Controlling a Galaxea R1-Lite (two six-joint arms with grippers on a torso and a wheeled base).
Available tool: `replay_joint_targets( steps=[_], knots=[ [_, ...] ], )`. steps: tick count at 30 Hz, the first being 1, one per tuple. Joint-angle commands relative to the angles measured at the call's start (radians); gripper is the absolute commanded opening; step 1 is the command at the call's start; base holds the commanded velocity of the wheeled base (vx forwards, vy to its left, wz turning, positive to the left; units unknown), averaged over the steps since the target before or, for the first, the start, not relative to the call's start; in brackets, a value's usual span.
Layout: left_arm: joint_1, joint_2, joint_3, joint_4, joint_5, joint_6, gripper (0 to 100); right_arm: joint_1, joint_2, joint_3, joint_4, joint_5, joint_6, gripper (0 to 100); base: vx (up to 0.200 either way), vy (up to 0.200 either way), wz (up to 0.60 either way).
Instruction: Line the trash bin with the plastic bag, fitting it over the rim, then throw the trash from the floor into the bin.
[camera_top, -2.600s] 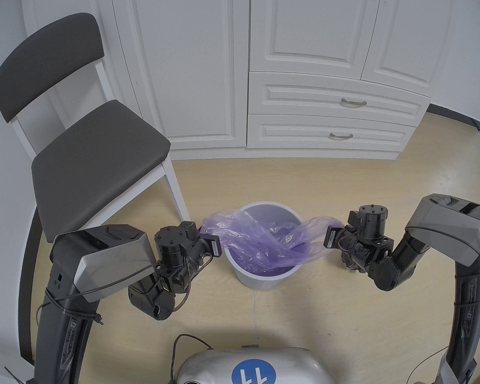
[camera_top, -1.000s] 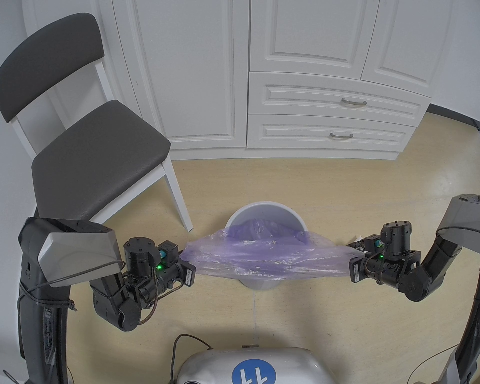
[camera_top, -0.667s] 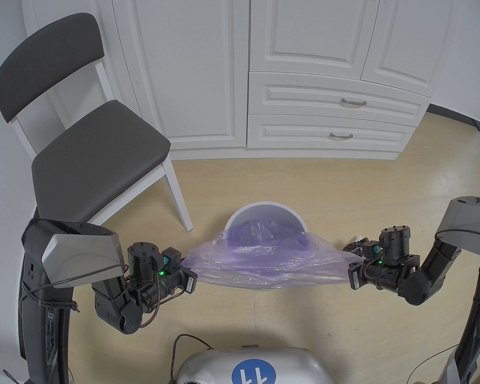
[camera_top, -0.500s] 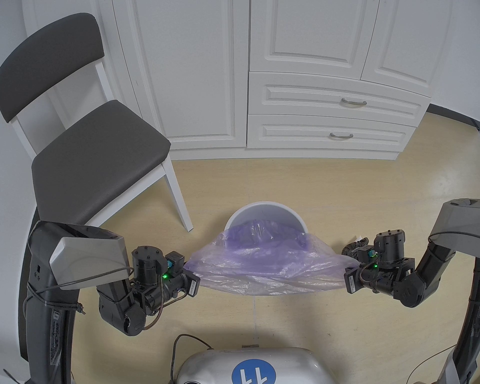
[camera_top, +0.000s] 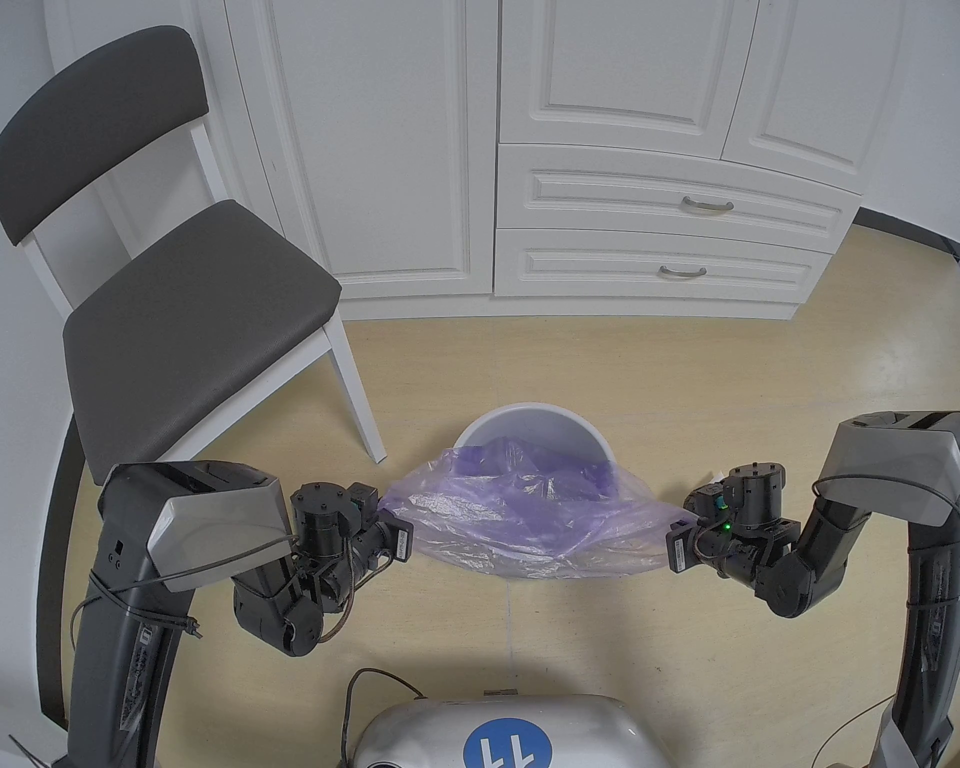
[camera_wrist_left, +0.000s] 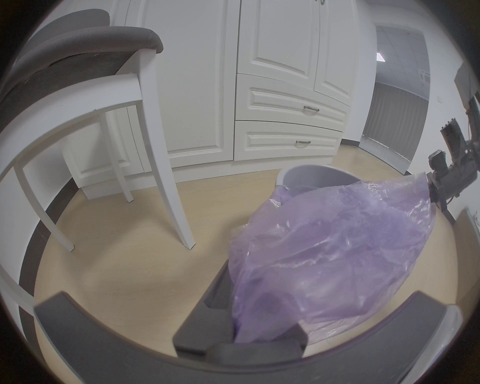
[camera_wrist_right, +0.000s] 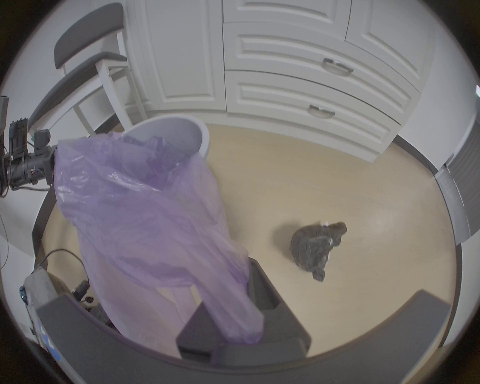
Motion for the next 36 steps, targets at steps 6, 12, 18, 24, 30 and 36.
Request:
replay_joint_targets(
  steps=[6, 12, 18, 24, 30, 36],
  knots=[
    [0.0, 0.01, -0.033, -0.03, 0.014, -0.008, 0, -0.001, 0.056, -0.042, -0.053, -0.002, 0.038, 0, 0.0, 0.0, 0.0],
    [0.0, 0.015, -0.04, -0.03, 0.014, -0.008, 0, -0.002, 0.084, -0.068, -0.053, -0.008, 0.072, 0, 0.0, 0.0, 0.0],
    [0.003, 0.019, -0.043, -0.03, 0.014, -0.008, 0, -0.014, 0.099, -0.086, -0.053, -0.01, 0.075, 0, 0.0, 0.0, 0.0],
    [0.005, 0.032, -0.059, -0.028, 0.014, -0.008, 0, -0.019, 0.113, -0.1, -0.053, -0.01, 0.077, 0, 0.0, 0.0, 0.0],
    [0.006, 0.047, -0.076, -0.027, 0.014, -0.008, 0, -0.027, 0.136, -0.116, -0.053, -0.008, 0.078, 0, 0.0, 0.0, 0.0],
    [0.008, 0.058, -0.082, -0.027, 0.014, -0.01, 0, -0.031, 0.145, -0.126, -0.053, -0.01, 0.091, 0, 0.0, 0.0, 0.0]
  ],
)
